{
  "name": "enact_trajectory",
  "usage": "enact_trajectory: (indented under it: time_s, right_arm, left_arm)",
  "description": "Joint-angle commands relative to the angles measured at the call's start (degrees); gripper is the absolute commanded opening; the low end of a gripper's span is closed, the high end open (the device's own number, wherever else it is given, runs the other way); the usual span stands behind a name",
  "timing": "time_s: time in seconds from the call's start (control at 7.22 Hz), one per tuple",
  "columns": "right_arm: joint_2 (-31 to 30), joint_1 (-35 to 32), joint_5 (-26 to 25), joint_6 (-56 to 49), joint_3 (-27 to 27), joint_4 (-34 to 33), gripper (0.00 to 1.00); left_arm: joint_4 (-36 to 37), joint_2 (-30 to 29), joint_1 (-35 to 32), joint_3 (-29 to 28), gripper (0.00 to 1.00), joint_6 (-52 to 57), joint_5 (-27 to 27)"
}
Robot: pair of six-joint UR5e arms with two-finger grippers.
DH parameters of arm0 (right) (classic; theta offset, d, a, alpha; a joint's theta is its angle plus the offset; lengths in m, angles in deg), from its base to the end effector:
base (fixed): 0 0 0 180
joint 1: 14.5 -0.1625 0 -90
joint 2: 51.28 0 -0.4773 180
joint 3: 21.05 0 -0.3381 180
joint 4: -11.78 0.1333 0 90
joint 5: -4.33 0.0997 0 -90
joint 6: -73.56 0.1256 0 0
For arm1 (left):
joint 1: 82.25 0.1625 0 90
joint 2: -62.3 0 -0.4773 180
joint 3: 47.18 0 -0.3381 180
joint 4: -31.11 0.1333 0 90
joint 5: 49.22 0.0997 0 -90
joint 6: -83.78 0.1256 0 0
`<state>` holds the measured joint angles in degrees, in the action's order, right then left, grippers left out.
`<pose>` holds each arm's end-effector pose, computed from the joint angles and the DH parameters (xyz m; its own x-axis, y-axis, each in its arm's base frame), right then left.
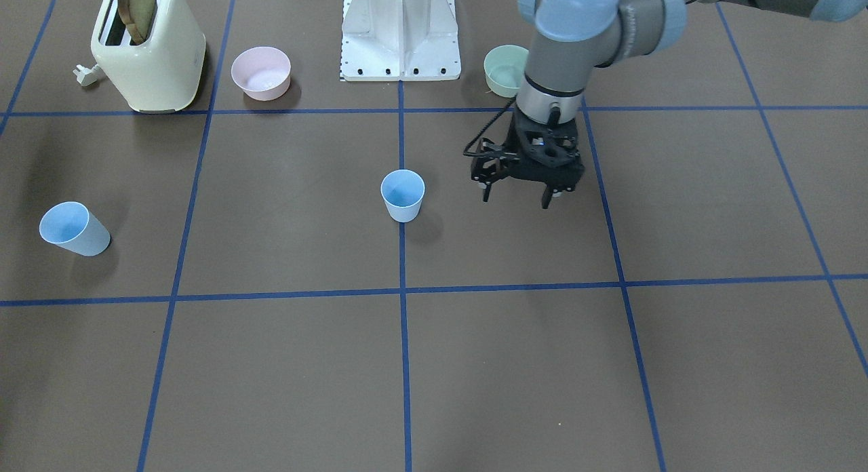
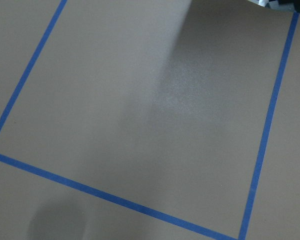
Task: Stack blue cups with both arms
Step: 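Open the left gripper and withdraw the left arm from the cup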
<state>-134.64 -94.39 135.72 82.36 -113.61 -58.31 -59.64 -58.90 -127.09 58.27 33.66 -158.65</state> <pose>-0.0421 -0.5226 0.6164 0.6975 -0.3115 0.6453 0.0472 0.9186 0.3924 0.3850 -0.5120 0.3317 0.6834 0.1732 -0.7092 0.0693 0.9517 0.2992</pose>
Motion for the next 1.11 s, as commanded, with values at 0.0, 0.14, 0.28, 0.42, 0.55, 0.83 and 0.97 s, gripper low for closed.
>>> enact_trajectory:
  time_s: [0.0,0.14,0.28,0.42,0.55,0.83,0.97]
  right_arm:
    - [-1.09,0.00,0.96,4.97,-2.27,0.22,1.00]
    - [-2.23,0.43,1.23,5.35,-3.93,0.22,1.00]
    - [-2.68,1.22,1.58,5.44,-4.90,-0.12,1.00]
    - [-2.60,2.71,2.28,8.83,-5.52,0.13,1.00]
    - [-2.60,5.68,1.50,13.91,-7.88,0.14,1.00]
    - [-4.17,7.73,0.62,15.90,-9.74,0.14,1.00]
    - [-4.96,9.04,-0.78,15.90,-9.83,0.14,1.00]
  left_arm:
    - [2.15,9.09,-16.43,0.37,0.98,24.86,-11.72]
    - [2.24,14.62,-23.55,-0.68,0.98,37.34,-14.64]
    - [2.15,19.46,-30.33,-2.43,0.98,46.86,-17.72]
    - [2.15,24.38,-36.14,-4.27,0.98,54.79,-20.10]
    - [2.24,29.65,-39.15,-5.69,0.98,56.35,-20.99]
    - [1.19,33.11,-46.78,-8.59,0.98,57.15,-22.32]
    - [2.75,33.31,-47.70,-8.60,0.98,56.98,-22.06]
